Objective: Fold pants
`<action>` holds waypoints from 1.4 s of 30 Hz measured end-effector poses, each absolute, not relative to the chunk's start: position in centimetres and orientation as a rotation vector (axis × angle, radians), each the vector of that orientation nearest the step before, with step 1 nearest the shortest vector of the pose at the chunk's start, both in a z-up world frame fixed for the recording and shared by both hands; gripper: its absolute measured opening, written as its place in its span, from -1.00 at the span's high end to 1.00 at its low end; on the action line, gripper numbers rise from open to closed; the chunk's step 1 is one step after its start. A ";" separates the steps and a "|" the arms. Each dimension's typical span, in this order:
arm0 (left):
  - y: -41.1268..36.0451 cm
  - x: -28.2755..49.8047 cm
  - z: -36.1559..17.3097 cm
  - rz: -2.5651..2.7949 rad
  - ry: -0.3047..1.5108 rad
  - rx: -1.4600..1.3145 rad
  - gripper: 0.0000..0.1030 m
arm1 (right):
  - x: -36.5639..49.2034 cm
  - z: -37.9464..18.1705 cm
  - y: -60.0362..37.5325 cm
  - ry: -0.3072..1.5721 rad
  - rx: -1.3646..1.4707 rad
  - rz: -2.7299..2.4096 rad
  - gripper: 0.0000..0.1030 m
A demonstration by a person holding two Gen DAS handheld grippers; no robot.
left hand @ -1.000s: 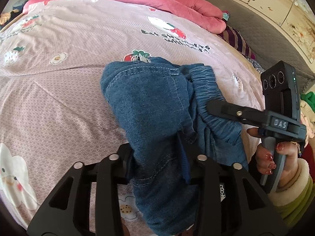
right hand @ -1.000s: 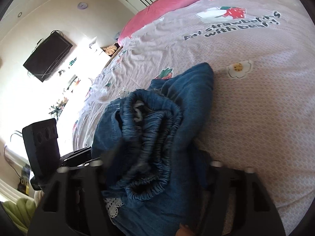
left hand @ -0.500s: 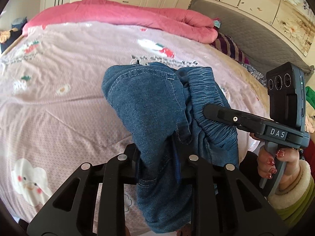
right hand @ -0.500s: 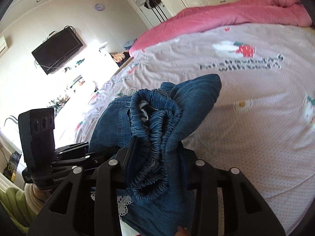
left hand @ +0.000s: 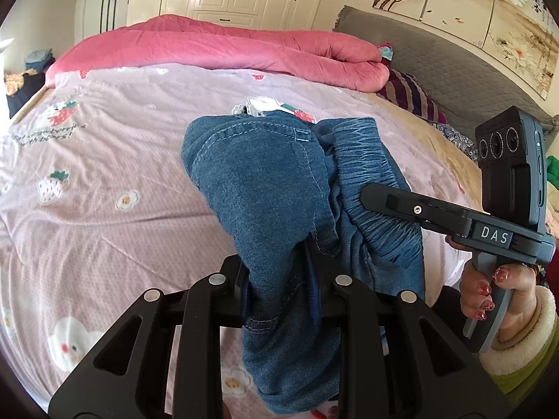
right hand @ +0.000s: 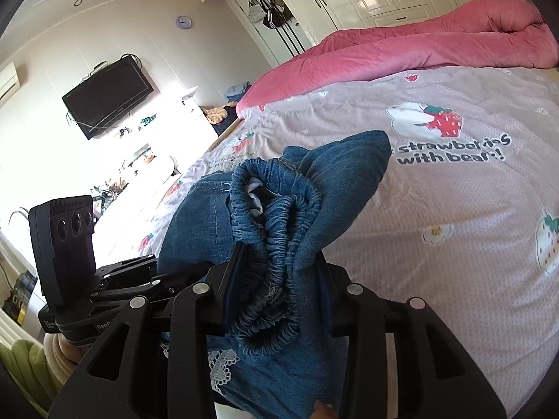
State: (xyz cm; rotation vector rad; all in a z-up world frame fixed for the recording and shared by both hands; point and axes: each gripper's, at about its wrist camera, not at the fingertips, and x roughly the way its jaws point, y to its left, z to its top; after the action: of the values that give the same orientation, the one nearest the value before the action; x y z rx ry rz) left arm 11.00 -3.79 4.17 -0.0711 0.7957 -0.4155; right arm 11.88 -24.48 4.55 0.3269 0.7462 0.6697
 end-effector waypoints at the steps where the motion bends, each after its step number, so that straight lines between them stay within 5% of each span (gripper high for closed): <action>1: -3.8 11.4 4.2 -0.413 0.795 -0.072 0.68 | 12.4 4.5 -24.4 0.747 0.328 0.668 0.32; 34: -2.2 19.4 -2.4 -0.358 0.892 -0.147 0.65 | 21.2 -2.3 -22.0 0.904 0.336 0.566 0.31; 42: -1.7 19.6 -3.1 -0.370 0.904 -0.162 0.59 | 21.7 -3.3 -22.3 0.945 0.342 0.533 0.12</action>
State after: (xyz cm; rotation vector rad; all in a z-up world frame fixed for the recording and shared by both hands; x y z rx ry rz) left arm 19.60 -1.67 -3.13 -0.1617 0.9040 -0.3702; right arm 21.70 -22.32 -3.34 0.3417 0.9445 0.5329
